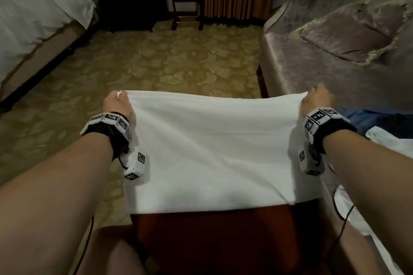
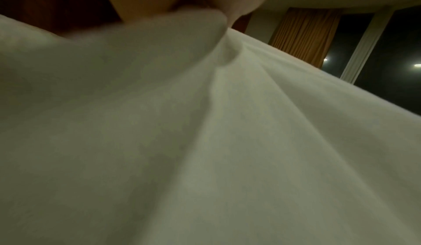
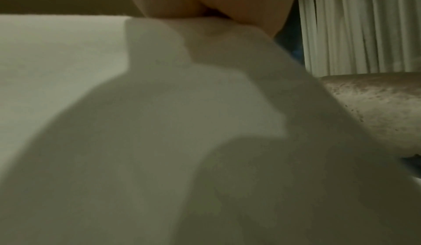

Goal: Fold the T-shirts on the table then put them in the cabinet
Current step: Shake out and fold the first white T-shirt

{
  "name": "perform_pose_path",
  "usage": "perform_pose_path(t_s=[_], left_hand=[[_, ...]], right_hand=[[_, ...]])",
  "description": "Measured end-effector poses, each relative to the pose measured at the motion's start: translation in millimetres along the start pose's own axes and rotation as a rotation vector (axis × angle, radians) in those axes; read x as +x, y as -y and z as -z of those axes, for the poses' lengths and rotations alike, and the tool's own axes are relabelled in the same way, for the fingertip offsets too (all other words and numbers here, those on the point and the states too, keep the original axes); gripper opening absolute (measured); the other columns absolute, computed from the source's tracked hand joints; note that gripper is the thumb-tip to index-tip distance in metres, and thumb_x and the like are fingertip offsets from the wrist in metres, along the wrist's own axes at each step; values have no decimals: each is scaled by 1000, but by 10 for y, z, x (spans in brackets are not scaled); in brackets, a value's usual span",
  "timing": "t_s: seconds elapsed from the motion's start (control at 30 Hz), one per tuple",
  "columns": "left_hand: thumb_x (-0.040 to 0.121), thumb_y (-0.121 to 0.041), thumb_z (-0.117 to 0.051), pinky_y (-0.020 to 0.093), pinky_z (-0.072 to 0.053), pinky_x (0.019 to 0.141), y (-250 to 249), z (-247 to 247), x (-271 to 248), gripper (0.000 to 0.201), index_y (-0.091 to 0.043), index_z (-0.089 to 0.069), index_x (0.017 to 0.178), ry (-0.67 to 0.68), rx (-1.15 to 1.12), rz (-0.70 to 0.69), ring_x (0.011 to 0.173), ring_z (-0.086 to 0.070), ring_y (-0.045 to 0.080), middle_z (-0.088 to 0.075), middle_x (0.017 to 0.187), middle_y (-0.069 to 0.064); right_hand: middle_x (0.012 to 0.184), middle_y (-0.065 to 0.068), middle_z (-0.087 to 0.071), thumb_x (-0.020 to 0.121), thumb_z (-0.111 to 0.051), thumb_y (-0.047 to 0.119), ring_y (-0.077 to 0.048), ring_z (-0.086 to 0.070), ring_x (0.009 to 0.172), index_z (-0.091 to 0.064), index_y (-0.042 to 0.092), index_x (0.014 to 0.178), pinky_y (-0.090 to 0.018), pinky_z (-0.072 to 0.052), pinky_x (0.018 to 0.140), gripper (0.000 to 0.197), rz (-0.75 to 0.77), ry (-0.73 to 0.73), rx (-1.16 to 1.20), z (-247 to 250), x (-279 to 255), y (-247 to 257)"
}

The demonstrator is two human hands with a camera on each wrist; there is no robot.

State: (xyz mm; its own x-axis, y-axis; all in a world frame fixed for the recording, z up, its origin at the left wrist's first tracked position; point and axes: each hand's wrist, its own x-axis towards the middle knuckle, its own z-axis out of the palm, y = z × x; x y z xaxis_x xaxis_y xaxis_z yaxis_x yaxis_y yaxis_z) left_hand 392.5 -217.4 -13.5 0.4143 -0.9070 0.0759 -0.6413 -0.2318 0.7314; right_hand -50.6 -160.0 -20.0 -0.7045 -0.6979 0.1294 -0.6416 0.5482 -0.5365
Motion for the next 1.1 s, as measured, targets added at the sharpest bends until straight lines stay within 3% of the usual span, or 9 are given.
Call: perform_pose_path(t_s=[0.33,0.43,0.53,0.6,0.67,0.83,0.93,1.03,1.1], left_hand=[[102,-24,-35,40,-38,98,-27,-570,780,42,8,-56,118,61,109,121,118,-50,41,-55,125,27],[101,-28,-36,41,-37,100,5,-753,896,44,6,-52,125,60,151,160,120,-48,42,-52,131,27],[95,-49,-45,47,-31,108,54,-915,889,66,-8,-31,144,51,130,247,133,-36,40,-33,149,19],[93,-54,-47,51,-23,113,46,-965,786,75,-13,-19,151,99,218,251,141,-23,40,-19,156,15],[93,-51,-50,53,-23,113,16,-968,686,72,-16,-24,150,148,302,194,142,-20,39,-18,157,14],[90,-40,-55,47,-42,102,-17,-906,205,51,-16,-49,134,405,419,24,124,-47,38,-47,140,15],[87,-41,-59,40,-45,100,2,-857,-244,48,-19,-55,129,572,463,-33,118,-53,33,-52,137,11],[82,-49,-53,47,-40,103,45,-785,-698,54,-32,-47,133,650,665,-41,124,-45,36,-37,144,10],[86,-50,-50,52,-33,107,81,-789,-978,60,-32,-35,141,692,757,-64,132,-32,39,-24,148,12]], right_hand=[[114,-31,-55,100,-34,21,-44,-55,104,-49,-2,104,-41,-42,79,28,28,-10,43,-555,597,296],[119,-30,-53,101,-34,23,-44,-52,108,-50,-1,111,-43,-42,85,30,-12,25,49,-724,734,330],[137,-23,-43,101,-33,29,-41,-45,123,-40,7,134,-47,-38,98,40,-63,89,41,-907,789,275],[146,-20,-34,101,-31,33,-41,-39,129,-29,13,145,-50,-35,105,48,-81,169,-18,-957,720,216],[148,-19,-31,101,-32,34,-41,-37,131,-26,15,147,-51,-33,107,50,-67,233,-64,-936,613,187],[135,-21,-44,95,-38,31,-40,-48,118,-50,13,129,-47,-41,100,41,62,377,-130,-782,209,150],[127,-18,-54,95,-45,28,-36,-53,114,-58,12,123,-40,-45,97,35,222,497,-249,-638,-198,68],[142,-9,-42,98,-42,33,-31,-41,130,-50,19,135,-41,-37,107,40,317,627,-406,-534,-679,-13],[142,-9,-39,96,-35,42,-31,-39,129,-49,22,132,-47,-34,107,44,345,695,-470,-565,-1001,-105]])
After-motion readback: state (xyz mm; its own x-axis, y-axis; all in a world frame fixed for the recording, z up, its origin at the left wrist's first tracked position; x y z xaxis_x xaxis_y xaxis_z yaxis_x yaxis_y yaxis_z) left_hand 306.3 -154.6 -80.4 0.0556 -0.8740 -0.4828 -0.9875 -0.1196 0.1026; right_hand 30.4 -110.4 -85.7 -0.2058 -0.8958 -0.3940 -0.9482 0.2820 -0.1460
